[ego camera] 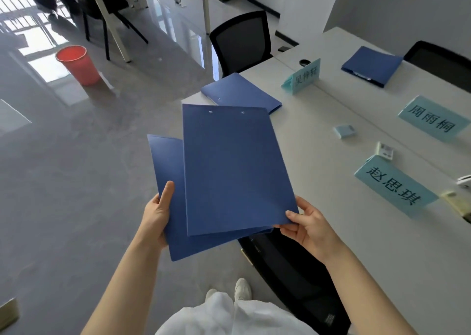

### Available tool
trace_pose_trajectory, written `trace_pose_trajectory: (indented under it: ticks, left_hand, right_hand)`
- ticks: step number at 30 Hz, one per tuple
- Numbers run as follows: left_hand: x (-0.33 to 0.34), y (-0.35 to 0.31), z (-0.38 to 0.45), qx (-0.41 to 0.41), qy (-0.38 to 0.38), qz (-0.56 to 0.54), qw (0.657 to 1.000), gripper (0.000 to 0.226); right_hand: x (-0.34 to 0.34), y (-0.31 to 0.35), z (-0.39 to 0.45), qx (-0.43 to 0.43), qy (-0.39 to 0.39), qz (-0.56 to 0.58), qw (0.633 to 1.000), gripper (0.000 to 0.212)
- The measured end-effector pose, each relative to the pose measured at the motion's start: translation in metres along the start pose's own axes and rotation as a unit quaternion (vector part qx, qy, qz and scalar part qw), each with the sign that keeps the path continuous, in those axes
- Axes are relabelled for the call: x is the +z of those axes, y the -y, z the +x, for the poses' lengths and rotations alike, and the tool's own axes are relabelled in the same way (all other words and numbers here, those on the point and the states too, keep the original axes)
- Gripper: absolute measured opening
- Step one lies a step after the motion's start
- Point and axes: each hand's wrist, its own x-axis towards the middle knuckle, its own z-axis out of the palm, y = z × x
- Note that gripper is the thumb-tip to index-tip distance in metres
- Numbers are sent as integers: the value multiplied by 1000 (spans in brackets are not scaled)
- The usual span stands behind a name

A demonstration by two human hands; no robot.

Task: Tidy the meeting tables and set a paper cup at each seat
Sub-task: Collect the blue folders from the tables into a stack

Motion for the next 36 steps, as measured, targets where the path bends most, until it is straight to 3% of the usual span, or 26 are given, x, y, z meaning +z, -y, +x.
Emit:
trace_pose_trajectory:
  ticks: [15, 20, 24, 28, 36]
  left_hand:
    - [-8, 3, 3, -6, 1, -36, 999, 24]
    - [-24, 6, 8, -10, 10, -59, 998, 32]
    - [-41, 0, 19, -16, 13, -77, 997, 32]
    - [-61, -17, 40, -16, 15, -82, 996, 29]
    - [-130, -89, 118, -36, 15, -25, 999, 22]
  right_hand:
    - [15, 23, 35, -56, 57, -290, 954, 37]
    - [24, 24, 63, 27, 119, -256, 959, 49]
    - [50, 23, 91, 95, 131, -146, 976, 41]
    - [95, 25, 122, 136, 130, -116, 975, 38]
    - [191, 15, 190, 34, 66, -183, 980, 26]
